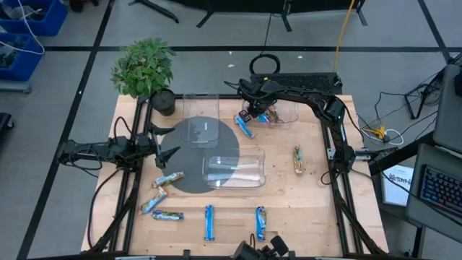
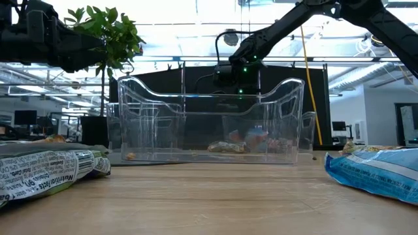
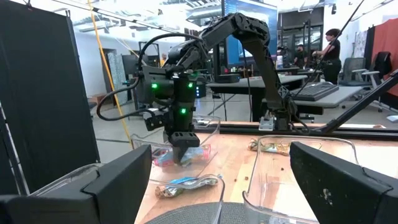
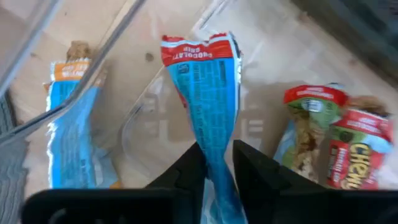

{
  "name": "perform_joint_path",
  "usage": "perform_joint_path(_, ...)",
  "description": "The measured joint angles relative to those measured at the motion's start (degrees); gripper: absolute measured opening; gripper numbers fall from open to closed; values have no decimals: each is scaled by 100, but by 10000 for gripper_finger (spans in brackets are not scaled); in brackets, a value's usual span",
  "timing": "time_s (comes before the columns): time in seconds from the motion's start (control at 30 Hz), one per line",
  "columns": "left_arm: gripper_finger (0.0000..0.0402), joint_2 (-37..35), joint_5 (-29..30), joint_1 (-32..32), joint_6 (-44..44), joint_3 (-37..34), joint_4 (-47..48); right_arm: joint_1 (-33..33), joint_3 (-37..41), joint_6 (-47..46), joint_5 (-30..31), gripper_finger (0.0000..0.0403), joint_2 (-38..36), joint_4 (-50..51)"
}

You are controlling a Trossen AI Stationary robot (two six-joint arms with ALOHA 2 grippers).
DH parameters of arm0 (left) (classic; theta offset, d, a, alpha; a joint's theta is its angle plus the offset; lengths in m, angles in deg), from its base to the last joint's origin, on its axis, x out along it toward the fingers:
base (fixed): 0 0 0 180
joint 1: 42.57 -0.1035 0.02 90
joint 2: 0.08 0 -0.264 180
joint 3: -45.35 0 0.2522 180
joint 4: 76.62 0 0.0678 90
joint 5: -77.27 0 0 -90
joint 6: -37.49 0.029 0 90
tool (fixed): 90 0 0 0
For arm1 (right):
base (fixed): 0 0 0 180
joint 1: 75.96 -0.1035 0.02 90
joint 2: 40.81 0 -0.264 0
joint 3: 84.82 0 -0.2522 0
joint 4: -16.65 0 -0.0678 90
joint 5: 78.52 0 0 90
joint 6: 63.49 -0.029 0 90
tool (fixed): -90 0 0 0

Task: Pick and place Granola Bars by type
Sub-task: Put the red granola bar into the top right transparent bin, then put the yellow granola bar into the bottom transparent bin

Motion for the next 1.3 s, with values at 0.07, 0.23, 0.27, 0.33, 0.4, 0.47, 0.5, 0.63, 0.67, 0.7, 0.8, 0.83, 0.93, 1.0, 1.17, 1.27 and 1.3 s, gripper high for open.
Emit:
perform_joint_path(0.07, 379, 0, 0, 0, 0, 0, 1, 23, 0, 12, -6, 99, 0, -9)
perform_joint_path(0.23, 379, 0, 0, 0, -1, 0, 0, 101, 9, 77, -35, 142, -42, -101)
perform_joint_path(0.27, 379, 0, 0, 1, 0, 0, 0, 128, 16, 101, -71, 150, -77, -140)
perform_joint_path(0.33, 379, 0, 0, 1, 0, 0, 1, 188, 23, 179, -104, 161, -145, -258)
perform_joint_path(0.4, 379, 0, 0, -1, 0, 0, 1, 235, 26, 239, -83, 168, -281, -340)
perform_joint_path(0.47, 379, 0, 0, 0, 0, 0, 1, 275, 24, 339, -79, 170, -464, -374)
perform_joint_path(0.5, 379, 0, 0, 0, -1, -1, 1, 294, 22, 387, -84, 170, -563, -376)
perform_joint_path(0.63, 379, 0, 0, 1, 0, 0, -1, 308, 22, 553, -89, 162, -998, -440)
perform_joint_path(0.67, 379, 0, 0, 1, 0, 0, -1, 309, 22, 596, -102, 161, -1140, -509)
perform_joint_path(0.7, 379, 0, -2, 1, 0, 0, 1, 309, 20, 654, -116, 159, -1289, -588)
perform_joint_path(0.8, 379, 0, -2, 1, 0, 0, 1, 300, 15, 775, -118, 158, -1723, -979)
perform_joint_path(0.83, 379, 0, -1, -1, 0, 0, 2, 299, 15, 815, -118, 158, -1868, -1137)
perform_joint_path(0.93, 379, 0, -2, 1, 0, -2, 1, 261, 14, 887, -136, 161, -2253, -1683)
perform_joint_path(1.0, 379, 0, 0, 1, 0, 0, -1, 192, 9, 896, -129, 161, -2484, -1967)
perform_joint_path(1.17, 379, 0, -1, -1, 0, 0, 1, 26, 7, 896, -138, 154, -2970, -2453)
perform_joint_path(1.27, 379, 0, 0, 1, 0, 0, 1, -106, 7, 826, -144, 151, -3249, -2532)
perform_joint_path(1.3, 379, 0, 0, -1, 0, 0, 1, -157, 4, 736, -144, 150, -3333, -2536)
